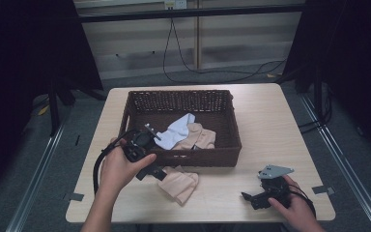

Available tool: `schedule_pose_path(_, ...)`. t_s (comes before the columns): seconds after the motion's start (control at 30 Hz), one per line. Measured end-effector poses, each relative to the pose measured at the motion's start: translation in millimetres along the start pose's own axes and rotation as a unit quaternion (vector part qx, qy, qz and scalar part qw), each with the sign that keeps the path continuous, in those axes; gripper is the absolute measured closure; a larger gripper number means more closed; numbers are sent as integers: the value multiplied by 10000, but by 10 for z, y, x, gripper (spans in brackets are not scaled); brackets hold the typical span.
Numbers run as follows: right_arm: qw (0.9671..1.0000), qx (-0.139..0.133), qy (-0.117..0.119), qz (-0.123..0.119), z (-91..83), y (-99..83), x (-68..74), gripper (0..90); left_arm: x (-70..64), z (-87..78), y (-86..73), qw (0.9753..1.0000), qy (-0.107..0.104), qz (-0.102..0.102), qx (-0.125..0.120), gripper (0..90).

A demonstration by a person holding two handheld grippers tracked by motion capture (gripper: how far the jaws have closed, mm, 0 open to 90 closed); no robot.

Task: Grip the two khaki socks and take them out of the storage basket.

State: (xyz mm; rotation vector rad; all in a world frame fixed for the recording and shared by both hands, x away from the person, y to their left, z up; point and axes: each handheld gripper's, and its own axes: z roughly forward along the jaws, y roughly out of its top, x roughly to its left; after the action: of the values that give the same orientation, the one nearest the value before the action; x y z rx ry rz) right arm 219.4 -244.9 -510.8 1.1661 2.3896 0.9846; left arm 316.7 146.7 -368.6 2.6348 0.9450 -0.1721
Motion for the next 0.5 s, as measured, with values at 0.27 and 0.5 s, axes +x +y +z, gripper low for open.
schedule_pose_path(0.27, 10000, 0, -1, 1, 0, 0, 0, 0, 39, 217, -173, 10000, -8, -37, -26, 44)
schedule_pose_path(0.5, 10000, 1, 2, 1, 0, 0, 0, 0, 84, 427, -354, 9998, -35, -169, -110, 44)
